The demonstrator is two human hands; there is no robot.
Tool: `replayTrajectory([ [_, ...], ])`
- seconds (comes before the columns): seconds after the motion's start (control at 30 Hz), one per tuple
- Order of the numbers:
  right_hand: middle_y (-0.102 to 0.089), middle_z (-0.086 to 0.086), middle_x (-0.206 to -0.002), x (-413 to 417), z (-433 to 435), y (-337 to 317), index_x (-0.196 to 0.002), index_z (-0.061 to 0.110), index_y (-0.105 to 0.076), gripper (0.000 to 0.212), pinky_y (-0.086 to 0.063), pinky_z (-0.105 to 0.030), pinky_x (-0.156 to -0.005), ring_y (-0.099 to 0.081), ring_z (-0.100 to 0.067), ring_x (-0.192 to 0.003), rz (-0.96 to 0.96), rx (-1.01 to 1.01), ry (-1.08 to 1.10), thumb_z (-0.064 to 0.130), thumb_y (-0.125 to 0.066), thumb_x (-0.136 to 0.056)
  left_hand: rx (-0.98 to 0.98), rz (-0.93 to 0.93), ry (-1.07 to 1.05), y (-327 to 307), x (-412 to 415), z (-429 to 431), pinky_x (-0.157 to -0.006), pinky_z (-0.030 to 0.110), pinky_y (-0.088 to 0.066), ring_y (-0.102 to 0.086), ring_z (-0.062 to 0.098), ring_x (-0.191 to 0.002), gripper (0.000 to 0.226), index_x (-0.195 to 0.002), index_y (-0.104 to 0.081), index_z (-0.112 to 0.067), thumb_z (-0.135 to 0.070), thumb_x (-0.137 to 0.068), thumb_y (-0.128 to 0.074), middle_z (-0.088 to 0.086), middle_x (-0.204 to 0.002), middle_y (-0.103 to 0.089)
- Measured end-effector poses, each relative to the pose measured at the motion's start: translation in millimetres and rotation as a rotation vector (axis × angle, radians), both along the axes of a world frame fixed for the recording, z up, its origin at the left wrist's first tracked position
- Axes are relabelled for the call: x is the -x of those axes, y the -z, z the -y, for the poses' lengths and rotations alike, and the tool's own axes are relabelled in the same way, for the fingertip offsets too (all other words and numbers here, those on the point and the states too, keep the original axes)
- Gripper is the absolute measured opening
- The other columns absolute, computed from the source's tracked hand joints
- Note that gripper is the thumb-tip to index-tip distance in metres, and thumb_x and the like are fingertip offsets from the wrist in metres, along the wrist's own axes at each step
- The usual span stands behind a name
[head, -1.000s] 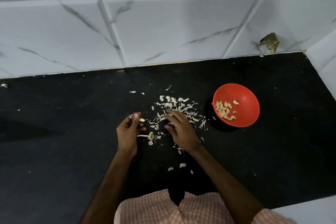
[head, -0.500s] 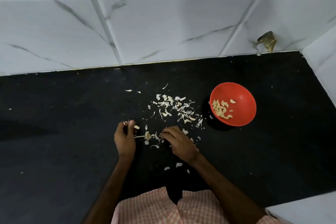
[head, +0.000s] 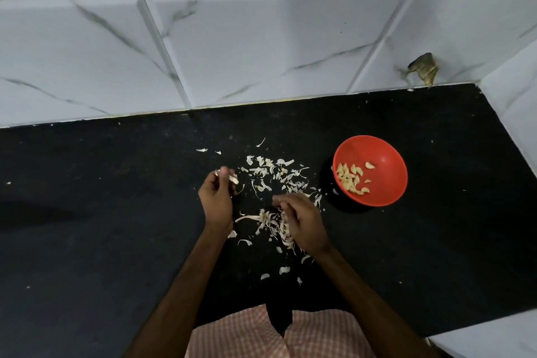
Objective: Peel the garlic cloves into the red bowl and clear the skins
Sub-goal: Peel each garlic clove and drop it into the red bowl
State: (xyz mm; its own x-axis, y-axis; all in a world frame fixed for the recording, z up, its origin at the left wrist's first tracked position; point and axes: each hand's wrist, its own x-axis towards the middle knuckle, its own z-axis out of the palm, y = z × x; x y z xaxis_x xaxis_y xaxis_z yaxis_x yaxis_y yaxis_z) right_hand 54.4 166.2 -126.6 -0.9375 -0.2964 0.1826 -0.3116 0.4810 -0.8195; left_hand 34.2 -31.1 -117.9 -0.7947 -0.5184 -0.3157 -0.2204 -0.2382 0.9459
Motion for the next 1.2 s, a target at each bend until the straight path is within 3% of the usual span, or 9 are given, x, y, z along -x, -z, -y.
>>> replayTrajectory([
  [0.13,-0.046,-0.002,-0.151,62.4,15.0,-10.8,-0.14,0.014,-0.057,0.038,-0.034,-0.037,-0.119,-0.038,-0.016,-0.143,0.071,-0.113,-0.054,0.01,-0.053,-0.103,0.014,0.0,-0.017,-7.9,1.1,8.8,-0.052,0.023,-0.044,-0.047,0.005,-0.052,0.026,-0.085,-0.069,-0.015,-0.025,-0.104,-0.055,-0.01,-0.061,-0.057],
  [0.27,-0.015,-0.001,-0.168,88.3,20.7,-2.7,-0.155,0.023,-0.036,0.055,-0.013,-0.039,-0.124,-0.006,-0.021,-0.156,0.081,-0.475,-0.366,0.01,-0.05,-0.104,0.01,0.026,0.01,-14.6,-7.3,8.5,-0.054,0.026,-0.042,-0.046,0.009,-0.055,0.025,-0.087,-0.069,-0.012,-0.023,-0.104,-0.055,-0.004,-0.064,-0.056],
  [0.43,-0.061,-0.016,-0.133,61.2,3.0,0.3,-0.125,0.001,-0.066,0.053,-0.048,-0.044,-0.107,-0.053,-0.03,-0.129,-0.094,-0.443,-0.294,-0.024,-0.056,-0.08,0.05,0.062,0.059,-19.2,-19.0,5.9,-0.055,0.022,-0.045,-0.048,0.009,-0.057,0.025,-0.09,-0.071,-0.013,-0.025,-0.104,-0.054,-0.005,-0.067,-0.058],
  [0.57,-0.067,-0.006,-0.108,33.2,-16.1,-4.5,-0.107,0.005,-0.073,0.026,-0.053,-0.029,-0.091,-0.061,-0.017,-0.103,-0.007,-0.271,-0.085,-0.011,-0.066,-0.088,0.034,0.072,0.098,-23.4,-30.9,2.6,-0.057,0.02,-0.047,-0.051,0.006,-0.056,0.029,-0.09,-0.074,-0.018,-0.03,-0.105,-0.052,-0.009,-0.071,-0.062],
  [0.63,-0.066,-0.006,-0.111,17.6,-25.4,-6.6,-0.109,0.005,-0.073,0.024,-0.047,-0.021,-0.093,-0.06,-0.016,-0.106,0.007,-0.243,-0.102,-0.007,-0.066,-0.09,-0.037,0.058,0.126,-26.9,-38.8,1.4,-0.057,0.021,-0.048,-0.053,0.01,-0.056,0.036,-0.08,-0.069,-0.017,-0.035,-0.105,-0.05,-0.005,-0.07,-0.06],
  [0.87,-0.052,-0.008,-0.148,-25.2,-30.0,6.8,-0.131,0.008,-0.065,0.04,-0.034,-0.038,-0.116,-0.039,-0.027,-0.14,0.036,-0.395,-0.228,0.015,-0.072,-0.091,-0.223,0.09,0.315,-41.7,-58.2,-9.6,-0.044,0.024,-0.039,-0.051,0.012,-0.054,0.051,-0.069,-0.051,-0.017,-0.052,-0.103,-0.038,0.001,-0.07,-0.058],
  [0.97,-0.065,-0.011,-0.13,-29.4,-26.5,8.4,-0.116,0.008,-0.073,0.031,-0.046,-0.036,-0.103,-0.055,-0.029,-0.124,-0.022,-0.355,-0.128,-0.002,-0.072,-0.087,0.089,0.151,0.44,-41.4,-61.9,-18.4,-0.046,0.024,-0.034,-0.041,0.01,-0.051,0.045,-0.072,-0.055,-0.017,-0.052,-0.1,-0.047,-0.004,-0.061,-0.05],
  [1.1,-0.068,-0.003,-0.117,-26.0,-26.5,4.6,-0.11,0.007,-0.075,0.021,-0.051,-0.022,-0.095,-0.064,-0.011,-0.11,0.084,-0.132,0.046,0.0,-0.069,-0.09,0.771,0.193,0.761,-28.1,-64.7,-39.2,-0.071,0.04,-0.053,-0.063,0.023,-0.072,0.025,-0.096,-0.062,-0.01,-0.027,-0.106,-0.046,0.006,-0.085,-0.068],
  [1.2,-0.07,0.005,-0.117,-26.6,-32.5,1.9,-0.113,0.011,-0.074,0.025,-0.048,-0.013,-0.094,-0.062,0.004,-0.111,0.151,0.021,0.136,0.002,-0.069,-0.091,0.961,0.238,0.855,-23.2,-66.7,-58.2,-0.077,0.042,-0.049,-0.065,0.036,-0.089,0.026,-0.102,-0.055,-0.006,-0.03,-0.107,-0.045,0.015,-0.097,-0.068],
])
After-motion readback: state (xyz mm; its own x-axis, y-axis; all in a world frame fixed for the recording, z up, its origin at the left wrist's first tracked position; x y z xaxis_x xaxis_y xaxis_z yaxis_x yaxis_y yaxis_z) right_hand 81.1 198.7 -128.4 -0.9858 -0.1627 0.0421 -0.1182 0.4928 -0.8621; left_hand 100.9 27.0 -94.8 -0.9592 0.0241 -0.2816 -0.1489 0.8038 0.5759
